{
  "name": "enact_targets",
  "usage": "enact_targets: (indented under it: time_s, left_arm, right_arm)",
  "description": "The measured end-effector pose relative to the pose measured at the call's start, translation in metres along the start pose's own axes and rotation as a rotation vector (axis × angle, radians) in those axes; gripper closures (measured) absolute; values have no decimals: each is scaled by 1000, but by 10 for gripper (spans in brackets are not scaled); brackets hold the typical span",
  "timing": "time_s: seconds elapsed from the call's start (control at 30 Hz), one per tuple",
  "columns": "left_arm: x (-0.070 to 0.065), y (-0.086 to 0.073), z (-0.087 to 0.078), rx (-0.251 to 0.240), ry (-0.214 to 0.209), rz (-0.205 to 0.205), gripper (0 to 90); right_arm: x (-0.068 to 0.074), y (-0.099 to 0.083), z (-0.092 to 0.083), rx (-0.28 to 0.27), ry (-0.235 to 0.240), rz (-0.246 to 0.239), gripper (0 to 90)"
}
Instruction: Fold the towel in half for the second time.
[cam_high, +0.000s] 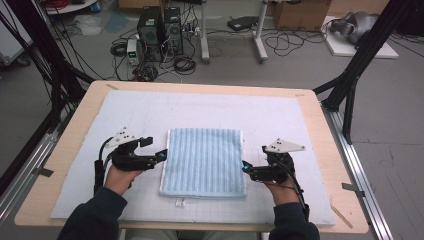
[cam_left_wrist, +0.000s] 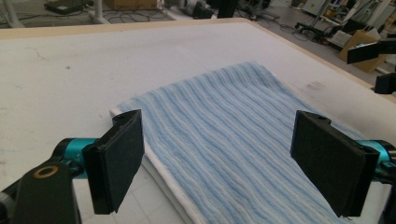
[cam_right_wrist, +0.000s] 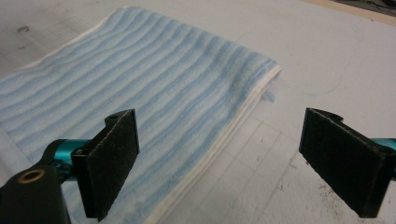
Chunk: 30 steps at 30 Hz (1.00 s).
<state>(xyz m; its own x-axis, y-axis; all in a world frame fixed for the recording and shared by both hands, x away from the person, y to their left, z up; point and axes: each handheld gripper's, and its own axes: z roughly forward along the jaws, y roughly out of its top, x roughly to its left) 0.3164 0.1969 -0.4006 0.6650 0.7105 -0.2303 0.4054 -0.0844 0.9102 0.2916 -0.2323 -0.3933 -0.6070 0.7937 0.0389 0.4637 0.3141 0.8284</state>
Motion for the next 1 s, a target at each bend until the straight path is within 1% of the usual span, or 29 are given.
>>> enact_targets:
  time_s: [0.07,0.13,0.17,0.2,0.27,0.33,0.4,0.47,0.5,0.53,0.57,0.6,0.67,0.7,0.77,0.87,0.9,0.93,1.0]
  left_arm:
    - [3,4,4,11,6,4,180]
    - [5,7,5,1,-5,5,180]
    - [6,9,6,-4,-4,11,180]
    - [7,10,6,-9,-6,8,180]
    - [9,15,9,-5,-6,12,180]
    - [12,18,14,-11,-9,12,181]
    - [15,21,19,0,-1,12,191]
    - [18,25,25,-10,2,6,192]
    - [20,27,27,-6,0,7,198]
    - [21,27,30,-6,5,8,206]
    - [23,28,34,-3,12,0,208]
    - [25,28,37,5,22,5,215]
    - [27,27,42,34,79,29,233]
    - [28,26,45,40,100,35,259]
    - [32,24,49,46,108,39,272]
    - [37,21,58,60,112,18,274]
    - [40,20,62,72,114,5,276]
    - [42,19,65,82,119,1,282]
    - [45,16,71,98,137,-21,297]
  right_arm:
    - [-3,4,4,3,7,1,111]
    - [-5,7,8,9,19,10,111]
    - [-6,8,10,5,25,10,111]
    - [-6,10,12,4,32,14,111]
    - [-6,14,15,5,39,14,111]
    - [-7,18,18,4,42,11,111]
    - [-7,23,20,-1,47,15,111]
    - [-7,25,21,-5,52,17,111]
    - [-6,26,21,-5,53,17,111]
    - [-7,26,21,-7,55,14,111]
    - [-7,26,21,-5,57,12,111]
    - [-7,25,22,-1,57,12,111]
    - [-9,25,21,2,55,17,112]
    - [-9,24,21,2,56,22,111]
    - [-11,23,21,3,55,24,112]
    - [-12,22,22,7,60,24,112]
    - [-12,22,22,10,62,25,111]
    - [-12,22,22,12,64,23,111]
    - [-13,21,23,13,68,21,112]
